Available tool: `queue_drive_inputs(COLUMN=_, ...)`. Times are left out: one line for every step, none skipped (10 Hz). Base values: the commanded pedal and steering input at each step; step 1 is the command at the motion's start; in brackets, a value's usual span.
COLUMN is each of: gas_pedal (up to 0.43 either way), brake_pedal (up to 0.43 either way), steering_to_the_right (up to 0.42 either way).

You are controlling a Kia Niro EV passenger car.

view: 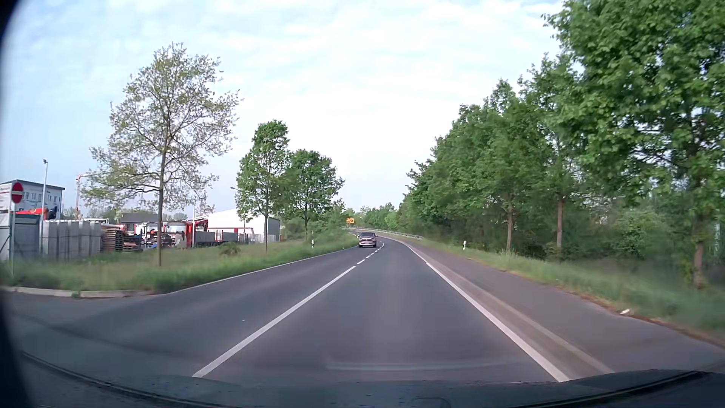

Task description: Follow the waypoints while adhering to traffic rules and regulations

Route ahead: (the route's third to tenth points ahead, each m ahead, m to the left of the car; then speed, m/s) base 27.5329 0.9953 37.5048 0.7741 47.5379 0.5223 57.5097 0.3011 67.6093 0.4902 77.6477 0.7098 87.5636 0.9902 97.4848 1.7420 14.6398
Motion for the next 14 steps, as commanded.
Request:
queue_drive_inputs(gas_pedal=0.157, brake_pedal=0.000, steering_to_the_right=0.008)
queue_drive_inputs(gas_pedal=0.157, brake_pedal=0.000, steering_to_the_right=0.008)
queue_drive_inputs(gas_pedal=0.157, brake_pedal=0.000, steering_to_the_right=0.008)
queue_drive_inputs(gas_pedal=0.157, brake_pedal=0.000, steering_to_the_right=0.008)
queue_drive_inputs(gas_pedal=0.157, brake_pedal=0.000, steering_to_the_right=0.007)
queue_drive_inputs(gas_pedal=0.157, brake_pedal=0.000, steering_to_the_right=0.006)
queue_drive_inputs(gas_pedal=0.157, brake_pedal=0.000, steering_to_the_right=0.005)
queue_drive_inputs(gas_pedal=0.157, brake_pedal=0.000, steering_to_the_right=0.003)
queue_drive_inputs(gas_pedal=0.157, brake_pedal=0.000, steering_to_the_right=0.002)
queue_drive_inputs(gas_pedal=0.157, brake_pedal=0.000, steering_to_the_right=0.000)
queue_drive_inputs(gas_pedal=0.157, brake_pedal=0.000, steering_to_the_right=0.000)
queue_drive_inputs(gas_pedal=0.157, brake_pedal=0.000, steering_to_the_right=-0.001)
queue_drive_inputs(gas_pedal=0.157, brake_pedal=0.000, steering_to_the_right=-0.004)
queue_drive_inputs(gas_pedal=0.157, brake_pedal=0.000, steering_to_the_right=-0.004)
